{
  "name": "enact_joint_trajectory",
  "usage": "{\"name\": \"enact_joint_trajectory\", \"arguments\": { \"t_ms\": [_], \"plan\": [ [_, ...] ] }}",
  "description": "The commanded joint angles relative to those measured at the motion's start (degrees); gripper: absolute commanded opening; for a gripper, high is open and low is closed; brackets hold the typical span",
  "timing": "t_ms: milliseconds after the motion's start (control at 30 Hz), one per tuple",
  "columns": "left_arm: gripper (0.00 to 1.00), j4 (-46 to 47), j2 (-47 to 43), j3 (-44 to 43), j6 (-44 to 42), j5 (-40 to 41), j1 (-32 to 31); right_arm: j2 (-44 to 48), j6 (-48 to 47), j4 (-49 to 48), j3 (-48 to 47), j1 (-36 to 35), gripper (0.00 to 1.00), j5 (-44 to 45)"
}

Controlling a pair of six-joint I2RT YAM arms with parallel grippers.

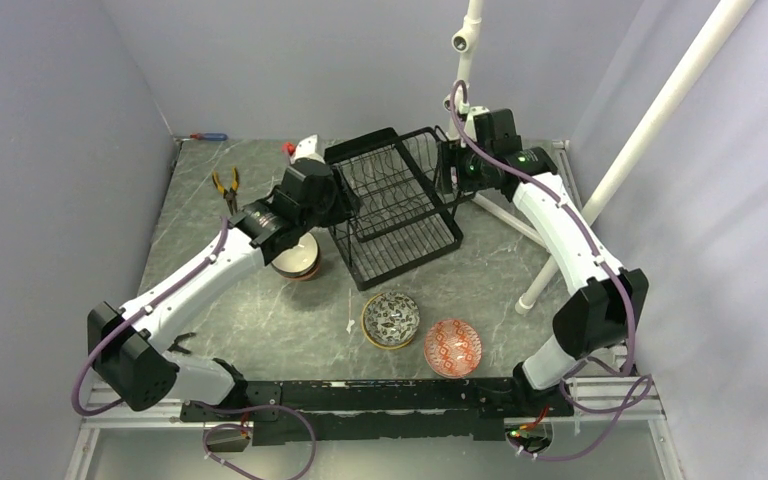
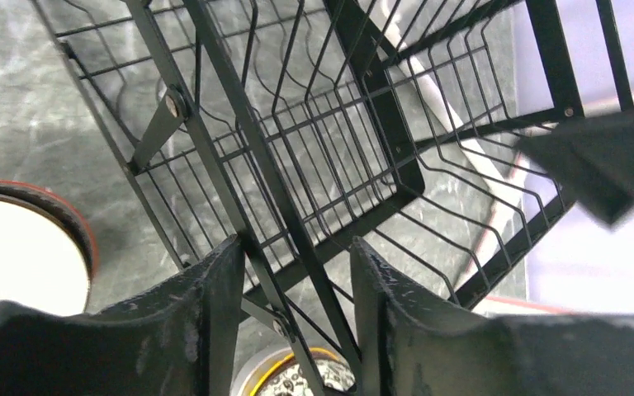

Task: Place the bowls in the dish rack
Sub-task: Adjust the dish rack at the center of the board.

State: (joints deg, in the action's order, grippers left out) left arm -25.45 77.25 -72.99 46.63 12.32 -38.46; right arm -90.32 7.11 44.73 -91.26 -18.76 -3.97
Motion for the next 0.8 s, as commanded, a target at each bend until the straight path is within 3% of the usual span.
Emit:
{"name": "enact_joint_trajectory", "arguments": {
  "t_ms": [0, 67, 133, 233, 567, 767],
  "plan": [
    [0.61, 6.84, -0.09, -2.02, -5.37, -15.21, -6.63, -1.94, 3.16, -8.50, -4.69, -0.14, 0.85, 4.95],
    [0.77, 5.62, -0.85, -1.77, -5.58, -13.28, -6.63, -0.79, 3.67, -8.08, -4.57, -0.14, 0.98, 6.83],
    [0.87, 3.81, -1.66, -1.74, -6.28, -12.42, -6.63, 0.91, 4.03, -8.12, -3.80, 0.06, 1.00, 7.70],
    [0.93, 1.37, -3.01, -1.59, -7.36, -8.35, -6.63, 4.26, 4.68, -8.75, -2.00, 0.23, 1.00, 8.14],
    [0.94, -6.60, -7.35, -2.78, -12.20, -1.53, -6.55, 21.44, 9.69, -11.36, 11.56, 0.38, 1.00, 2.44],
    [0.94, -10.19, -11.53, 0.36, -10.05, 5.48, -4.76, 29.88, 13.47, -13.56, 22.39, 0.35, 1.00, -0.98]
  ]
}}
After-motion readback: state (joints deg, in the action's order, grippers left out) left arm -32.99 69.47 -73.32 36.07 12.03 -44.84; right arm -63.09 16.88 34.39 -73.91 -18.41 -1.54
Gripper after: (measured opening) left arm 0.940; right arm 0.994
